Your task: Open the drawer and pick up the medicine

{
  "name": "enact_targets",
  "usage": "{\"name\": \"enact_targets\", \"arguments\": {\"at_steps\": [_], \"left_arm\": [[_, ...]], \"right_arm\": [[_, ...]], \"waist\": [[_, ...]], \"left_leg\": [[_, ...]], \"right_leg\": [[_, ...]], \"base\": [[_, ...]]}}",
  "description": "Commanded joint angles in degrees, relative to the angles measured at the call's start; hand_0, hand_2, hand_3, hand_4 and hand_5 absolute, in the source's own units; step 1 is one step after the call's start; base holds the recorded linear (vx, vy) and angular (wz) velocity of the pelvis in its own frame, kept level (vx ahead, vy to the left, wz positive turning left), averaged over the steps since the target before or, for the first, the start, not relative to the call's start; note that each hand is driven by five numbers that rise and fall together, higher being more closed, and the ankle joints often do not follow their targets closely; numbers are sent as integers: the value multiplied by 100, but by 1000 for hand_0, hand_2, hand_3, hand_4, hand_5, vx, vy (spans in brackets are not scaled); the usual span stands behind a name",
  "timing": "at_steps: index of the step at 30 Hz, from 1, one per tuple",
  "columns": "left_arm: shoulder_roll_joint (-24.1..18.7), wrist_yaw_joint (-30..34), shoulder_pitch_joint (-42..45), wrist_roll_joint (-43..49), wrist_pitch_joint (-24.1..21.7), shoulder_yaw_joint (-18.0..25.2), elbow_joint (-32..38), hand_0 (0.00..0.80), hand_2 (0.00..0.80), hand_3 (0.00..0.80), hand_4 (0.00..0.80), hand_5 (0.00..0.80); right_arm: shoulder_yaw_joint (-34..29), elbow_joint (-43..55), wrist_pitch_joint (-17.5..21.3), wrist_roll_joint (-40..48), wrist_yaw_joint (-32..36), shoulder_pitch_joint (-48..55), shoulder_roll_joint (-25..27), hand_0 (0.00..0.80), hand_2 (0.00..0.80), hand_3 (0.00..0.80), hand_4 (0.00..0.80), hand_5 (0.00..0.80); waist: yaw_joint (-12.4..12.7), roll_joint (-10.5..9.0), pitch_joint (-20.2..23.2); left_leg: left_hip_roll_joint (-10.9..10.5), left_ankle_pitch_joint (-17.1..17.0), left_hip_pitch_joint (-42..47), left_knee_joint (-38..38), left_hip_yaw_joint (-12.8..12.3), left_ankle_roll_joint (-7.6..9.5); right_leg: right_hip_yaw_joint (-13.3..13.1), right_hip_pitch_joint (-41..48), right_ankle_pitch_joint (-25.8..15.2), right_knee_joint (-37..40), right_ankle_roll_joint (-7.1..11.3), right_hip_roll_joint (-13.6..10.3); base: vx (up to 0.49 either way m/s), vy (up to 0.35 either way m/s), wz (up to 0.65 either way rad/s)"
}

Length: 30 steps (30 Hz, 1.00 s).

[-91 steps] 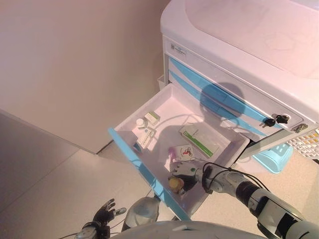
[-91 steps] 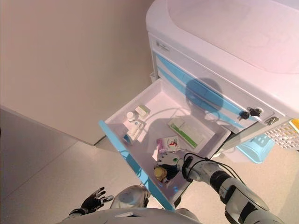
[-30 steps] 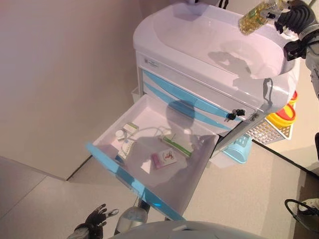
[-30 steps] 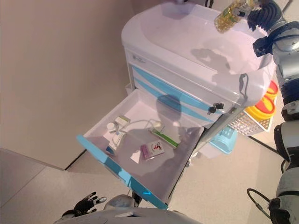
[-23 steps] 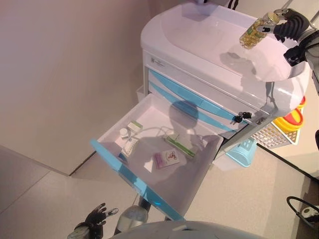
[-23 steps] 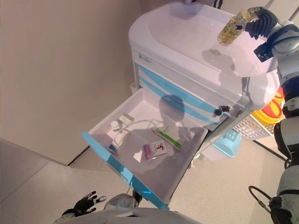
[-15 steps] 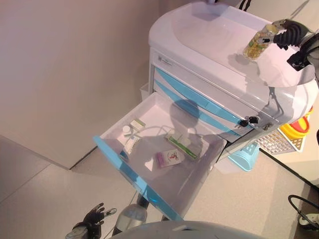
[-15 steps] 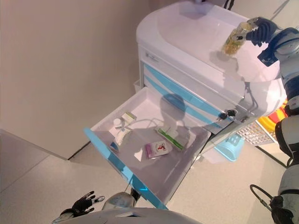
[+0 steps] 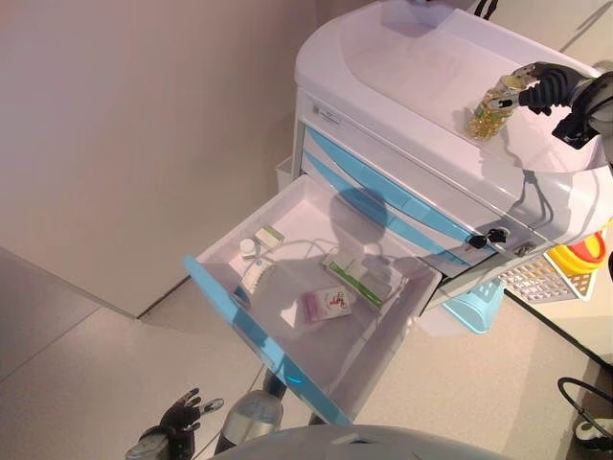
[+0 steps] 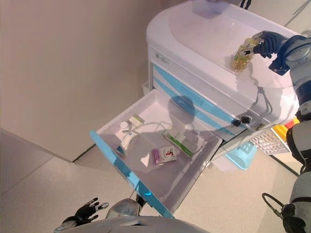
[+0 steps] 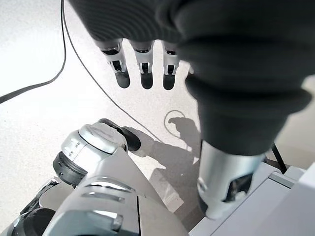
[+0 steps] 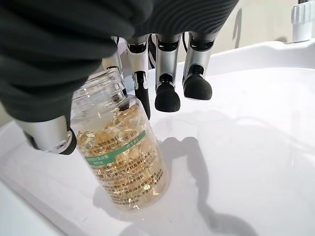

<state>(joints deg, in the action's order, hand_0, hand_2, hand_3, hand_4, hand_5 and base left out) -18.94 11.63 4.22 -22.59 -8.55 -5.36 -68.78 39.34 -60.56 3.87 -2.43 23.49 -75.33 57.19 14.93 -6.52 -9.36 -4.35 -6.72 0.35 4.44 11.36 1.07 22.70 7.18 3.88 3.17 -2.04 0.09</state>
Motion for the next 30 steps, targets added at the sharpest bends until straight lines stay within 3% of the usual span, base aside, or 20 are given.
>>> {"name": "enact_targets", "arguments": {"at_steps": [1,7,8,10,11,13,14,15,30], "left_arm": [[-359,21,-26,-147,-18,-194,106,0,0,0,0,0],[-372,42,-42,-148,-33,-176,57,0,0,0,0,0],[-372,43,-45,-135,-33,-167,47,0,0,0,0,0],[-377,42,-39,-141,-47,-167,28,0,0,0,0,0],[-372,40,-34,-137,-56,-166,20,0,0,0,0,0],[-385,54,-27,-130,-58,-152,15,0,0,0,0,0],[-389,57,-29,-126,-61,-151,14,0,0,0,0,0],[-385,55,-33,-123,-60,-155,15,0,0,0,0,0],[-324,85,10,-94,-96,-239,7,0,0,0,0,0]], "right_arm": [[391,82,141,-194,35,-679,393,800,800,800,800,800],[332,78,81,-183,38,-620,388,800,800,800,800,800],[313,64,93,-190,27,-597,383,696,696,696,696,696],[284,52,135,-182,7,-564,402,668,668,668,668,668],[269,67,138,-167,-12,-539,412,552,552,552,552,552],[230,85,158,-123,-33,-504,433,402,402,402,402,402],[213,93,151,-65,-71,-501,430,160,160,160,160,160],[198,101,149,-22,-98,-499,426,0,0,0,0,0],[-328,489,378,741,-1419,-383,500,0,0,0,0,0]], "waist": [[119,-138,14],[92,-135,8],[88,-137,11],[80,-138,11],[73,-138,11],[64,-135,10],[60,-133,7],[56,-132,8],[-12,-63,91]], "left_leg": [[-122,531,90,-19,-244,-30],[-112,533,95,-16,-278,-29],[-107,535,98,-16,-289,-31],[-101,543,109,-16,-299,-31],[-99,544,113,-15,-304,-31],[-94,547,120,-15,-315,-32],[-91,547,121,-15,-321,-32],[-88,549,122,-14,-326,-33],[-86,608,188,-36,-378,-47]], "right_leg": [[-327,-273,-91,-600,438,-411],[-364,-294,-104,-608,456,-416],[-372,-293,-104,-608,456,-413],[-382,-294,-102,-615,460,-412],[-389,-293,-103,-614,462,-412],[-399,-297,-105,-619,464,-409],[-404,-300,-105,-620,463,-407],[-407,-303,-105,-620,464,-406],[-465,-255,-93,-597,476,-402]], "base": [[0,0,0],[0,0,0],[0,0,0],[0,0,0],[0,0,0],[0,0,0],[0,0,0],[0,0,0],[0,0,0]]}}
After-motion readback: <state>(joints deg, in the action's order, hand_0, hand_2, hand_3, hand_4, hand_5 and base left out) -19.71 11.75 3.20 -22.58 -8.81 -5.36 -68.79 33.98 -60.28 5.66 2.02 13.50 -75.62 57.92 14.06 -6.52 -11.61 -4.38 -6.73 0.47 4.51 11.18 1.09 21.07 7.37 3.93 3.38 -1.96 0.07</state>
